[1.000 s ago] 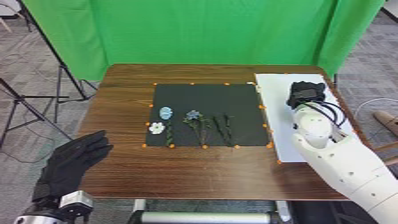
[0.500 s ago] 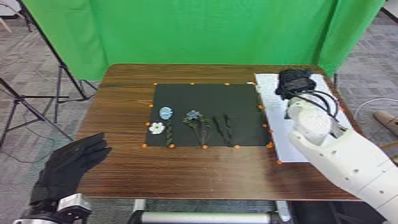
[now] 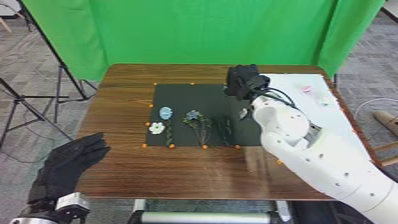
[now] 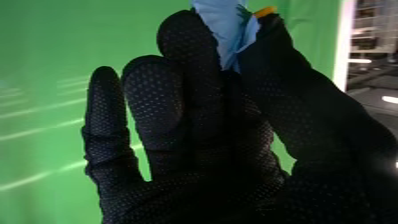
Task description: Arrange flowers
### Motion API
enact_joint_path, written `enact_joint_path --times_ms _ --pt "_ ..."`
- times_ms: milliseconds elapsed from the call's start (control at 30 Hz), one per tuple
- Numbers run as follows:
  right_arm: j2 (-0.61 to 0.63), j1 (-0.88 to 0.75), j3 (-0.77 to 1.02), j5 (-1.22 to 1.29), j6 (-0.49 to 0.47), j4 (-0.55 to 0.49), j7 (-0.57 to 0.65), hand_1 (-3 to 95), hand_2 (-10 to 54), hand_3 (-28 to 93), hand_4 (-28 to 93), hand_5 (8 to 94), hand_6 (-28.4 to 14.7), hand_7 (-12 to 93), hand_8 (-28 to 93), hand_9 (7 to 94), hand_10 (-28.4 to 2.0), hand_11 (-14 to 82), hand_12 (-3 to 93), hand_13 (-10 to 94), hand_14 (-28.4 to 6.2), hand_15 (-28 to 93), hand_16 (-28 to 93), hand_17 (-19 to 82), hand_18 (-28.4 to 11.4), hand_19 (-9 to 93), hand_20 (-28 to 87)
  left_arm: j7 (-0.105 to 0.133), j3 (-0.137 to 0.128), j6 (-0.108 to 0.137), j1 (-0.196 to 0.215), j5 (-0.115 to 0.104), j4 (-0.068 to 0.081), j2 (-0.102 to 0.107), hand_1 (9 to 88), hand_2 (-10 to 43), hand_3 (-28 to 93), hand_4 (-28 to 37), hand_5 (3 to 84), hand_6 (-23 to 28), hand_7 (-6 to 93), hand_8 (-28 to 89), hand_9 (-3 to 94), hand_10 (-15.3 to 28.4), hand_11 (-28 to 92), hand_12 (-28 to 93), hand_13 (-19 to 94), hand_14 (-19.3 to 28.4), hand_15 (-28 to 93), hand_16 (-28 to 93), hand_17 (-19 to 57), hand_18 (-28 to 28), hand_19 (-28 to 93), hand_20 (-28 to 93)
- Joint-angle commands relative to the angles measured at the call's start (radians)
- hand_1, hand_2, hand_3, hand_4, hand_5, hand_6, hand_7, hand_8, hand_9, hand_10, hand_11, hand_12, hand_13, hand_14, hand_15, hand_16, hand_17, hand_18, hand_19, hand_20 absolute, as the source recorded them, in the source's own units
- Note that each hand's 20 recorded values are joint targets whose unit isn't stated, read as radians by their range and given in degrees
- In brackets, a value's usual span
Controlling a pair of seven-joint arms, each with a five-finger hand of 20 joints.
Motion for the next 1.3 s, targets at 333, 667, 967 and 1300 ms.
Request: enact_joint_path --times_ms 333,667,967,1300 --pt "-0.239 -0.069 -0.02 -0.14 -0.047 0.137 0.011 48.3 -5.6 74 -28 82.9 3.5 18 0 81.4 -7.5 34.1 33.0 65 -7.7 71 27 19 -22.2 76 24 0.002 0.011 -0.012 -0.027 -0.009 0.006 0.028 27.1 2.9 82 -13.9 47.0 14.6 12.1 -7 37.3 22.8 34 10 25 28.4 55 -11 -9.6 22.0 57 16" --pt "-0.228 -0.092 -0.005 -0.171 -0.075 0.153 0.017 47.8 -5.9 75 -28 82.9 3.2 18 -1 80.8 -7.2 33.2 33.8 63 -8.0 71 28 18 -22.1 75 24 -0.003 0.011 -0.018 -0.034 -0.005 0.009 0.022 26.9 2.9 82 -13.7 46.7 14.2 12.4 -8 37.2 22.1 34 10 26 27.7 55 -11 -9.6 22.0 57 16" --pt "-0.236 -0.105 0.027 -0.139 -0.141 0.138 0.028 45.0 -7.6 76 -28 78.3 1.3 18 -2 77.1 -7.6 31.7 35.4 60 -8.9 71 28 16 -22.8 74 26 0.009 0.032 -0.005 -0.039 -0.024 0.012 0.052 26.7 2.9 82 -14.1 46.4 13.8 13.1 -8 37.1 21.7 34 10 26 27.2 54 -11 -9.3 21.7 56 16" --pt "-0.24 -0.113 0.046 -0.105 -0.197 0.106 0.024 30.7 -6.1 85 -28 71.1 -1.8 17 -13 68.2 -13.2 43.7 23.3 54 -13.1 75 24 13 -25.0 72 28 0.0 0.024 -0.005 -0.031 -0.017 0.01 0.032 26.7 3.0 82 -14.4 46.4 13.8 13.2 -8 37.1 21.4 34 10 26 27.0 54 -11 -9.2 21.6 56 16"
